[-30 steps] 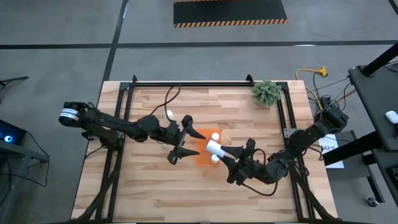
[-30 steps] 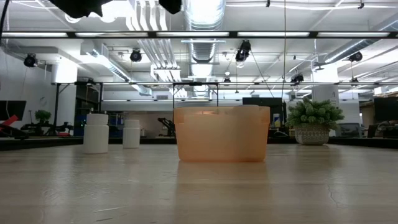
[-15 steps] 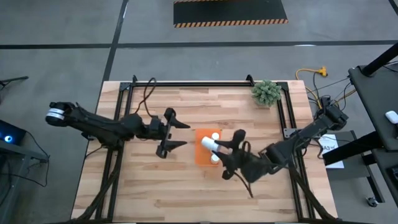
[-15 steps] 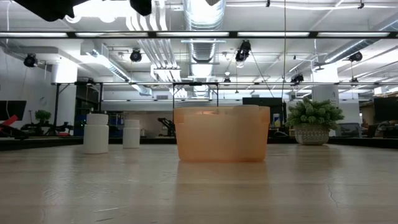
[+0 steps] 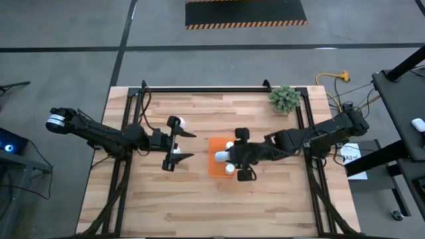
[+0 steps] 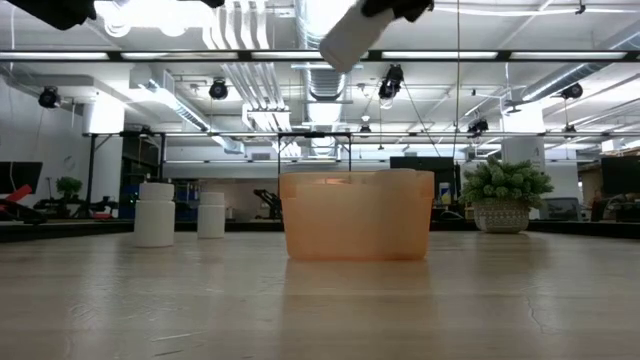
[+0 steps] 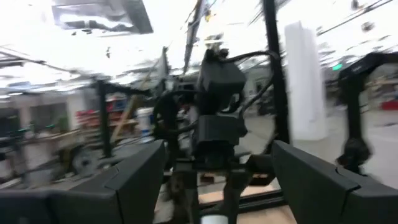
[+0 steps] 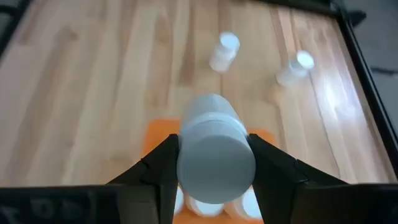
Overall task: Pick and place pill bottles into a basket
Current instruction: Put the white pill bottle into the orange bin
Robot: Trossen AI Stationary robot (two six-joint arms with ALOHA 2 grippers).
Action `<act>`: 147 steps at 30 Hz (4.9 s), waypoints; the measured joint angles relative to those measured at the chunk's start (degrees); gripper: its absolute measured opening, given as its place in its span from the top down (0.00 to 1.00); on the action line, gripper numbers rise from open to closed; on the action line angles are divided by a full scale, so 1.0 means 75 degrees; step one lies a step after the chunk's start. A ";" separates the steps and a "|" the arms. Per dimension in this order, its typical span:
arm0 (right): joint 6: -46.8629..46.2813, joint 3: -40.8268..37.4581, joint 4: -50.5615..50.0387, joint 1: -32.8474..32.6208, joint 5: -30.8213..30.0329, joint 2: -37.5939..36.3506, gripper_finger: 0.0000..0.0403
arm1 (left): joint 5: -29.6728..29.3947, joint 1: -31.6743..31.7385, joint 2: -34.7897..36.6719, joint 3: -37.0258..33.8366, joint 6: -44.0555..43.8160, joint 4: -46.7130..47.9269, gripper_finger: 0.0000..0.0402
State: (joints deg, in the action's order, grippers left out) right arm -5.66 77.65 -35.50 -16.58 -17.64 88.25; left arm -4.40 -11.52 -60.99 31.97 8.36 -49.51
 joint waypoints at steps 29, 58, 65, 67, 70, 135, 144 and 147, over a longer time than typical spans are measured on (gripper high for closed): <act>0.0995 0.1993 -0.1944 0.0696 0.1821 0.2490 0.64 | -0.1883 -0.0181 0.0743 -0.0003 0.0545 0.1892 0.32; 0.1785 0.3330 -0.2814 0.0740 0.2185 0.4371 0.64 | -0.1880 -0.0184 0.0740 -0.0003 0.0543 0.1882 0.32; 0.1811 0.3240 -0.2756 0.0773 0.2186 0.4368 0.64 | -0.1880 -0.0184 0.0740 -0.0003 0.0543 0.1882 0.32; 0.1811 0.3223 -0.2690 0.0775 0.2191 0.4368 0.64 | -0.1880 -0.0184 0.0740 -0.0003 0.0544 0.1882 0.32; 0.1816 0.3211 -0.2562 0.0775 0.2197 0.4368 0.64 | -0.1880 -0.0184 0.0740 -0.0003 0.0543 0.1882 0.32; 0.0709 0.4498 -0.2648 0.0830 0.2354 0.4628 0.40 | -0.1880 -0.0181 0.0737 -0.0003 0.0545 0.1879 0.32; 0.0861 0.4383 -0.2274 0.0756 0.2335 0.4419 0.38 | -0.1880 -0.0180 0.0737 -0.0003 0.0545 0.1878 0.32; 0.0943 0.4211 -0.1962 0.0737 0.2342 0.4225 0.39 | -0.1880 -0.0180 0.0737 -0.0003 0.0545 0.1881 0.32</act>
State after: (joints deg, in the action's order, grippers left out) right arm 1.42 109.23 -50.22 -11.05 -0.08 119.93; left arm -18.50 -12.88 -55.46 31.94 12.45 -35.41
